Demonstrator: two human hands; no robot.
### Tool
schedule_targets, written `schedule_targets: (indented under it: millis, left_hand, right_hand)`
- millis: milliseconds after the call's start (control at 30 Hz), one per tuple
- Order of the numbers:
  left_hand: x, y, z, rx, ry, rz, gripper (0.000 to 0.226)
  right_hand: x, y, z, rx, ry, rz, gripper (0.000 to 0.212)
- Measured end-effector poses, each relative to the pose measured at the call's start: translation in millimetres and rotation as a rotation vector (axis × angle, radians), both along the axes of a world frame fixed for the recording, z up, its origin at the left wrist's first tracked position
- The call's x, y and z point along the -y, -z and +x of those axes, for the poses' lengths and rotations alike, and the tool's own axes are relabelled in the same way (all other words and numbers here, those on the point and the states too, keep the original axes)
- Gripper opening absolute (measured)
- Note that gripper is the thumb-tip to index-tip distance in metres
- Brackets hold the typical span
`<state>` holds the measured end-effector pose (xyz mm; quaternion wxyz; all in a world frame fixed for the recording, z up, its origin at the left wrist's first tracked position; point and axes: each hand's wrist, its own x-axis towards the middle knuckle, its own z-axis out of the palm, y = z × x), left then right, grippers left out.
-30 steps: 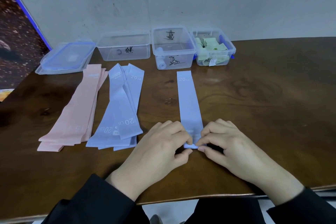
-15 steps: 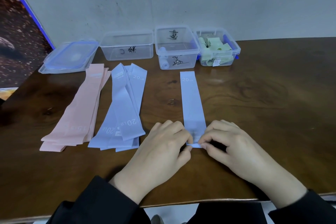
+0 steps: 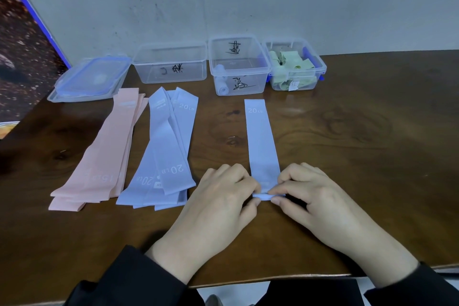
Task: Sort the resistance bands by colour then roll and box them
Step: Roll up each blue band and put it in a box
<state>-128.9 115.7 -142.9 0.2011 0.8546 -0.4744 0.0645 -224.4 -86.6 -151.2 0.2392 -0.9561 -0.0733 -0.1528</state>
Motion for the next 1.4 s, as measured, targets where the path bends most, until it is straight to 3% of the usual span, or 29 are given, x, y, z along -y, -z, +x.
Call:
schedule_targets:
  millis: [333,533,767,1067,1233,1400]
  left_hand:
    - [0.9,1.2,-0.4,0.019,-0.006,-0.009,0.013]
    - [0.1,0.4,1.0,-0.001,-0.022,-0.022,0.02]
    - [0.5,0.5,1.4,0.015,-0.017,-0.013,0.009]
    - [-0.3,2.8,2.4,0.014,-0.04,-0.016,0.024]
    - [0.5,3.4,2.8,0.02,-0.027,-0.01,0.013]
    - [0.1,3.7,1.9,0.043,-0.029,-0.037,0.016]
  right_hand:
    - [-0.7,-2.6,-1.0,-0.004,0.011,0.027,0.017]
    - [0.2,-1.7,1.8,-0.003,0.028,0.002,0.021]
    - [-0.2,-1.7,0.9,-0.01,0.039,-0.002,0.032]
    - [0.9,-1.4,0.9,-0.031,0.07,-0.004,0.027]
    - [-0.8,-2.6,0.1,-0.026,0.056,-0.028,0.03]
    - [-0.4,-2.8,0.2,-0.03,0.054,-0.001,0.025]
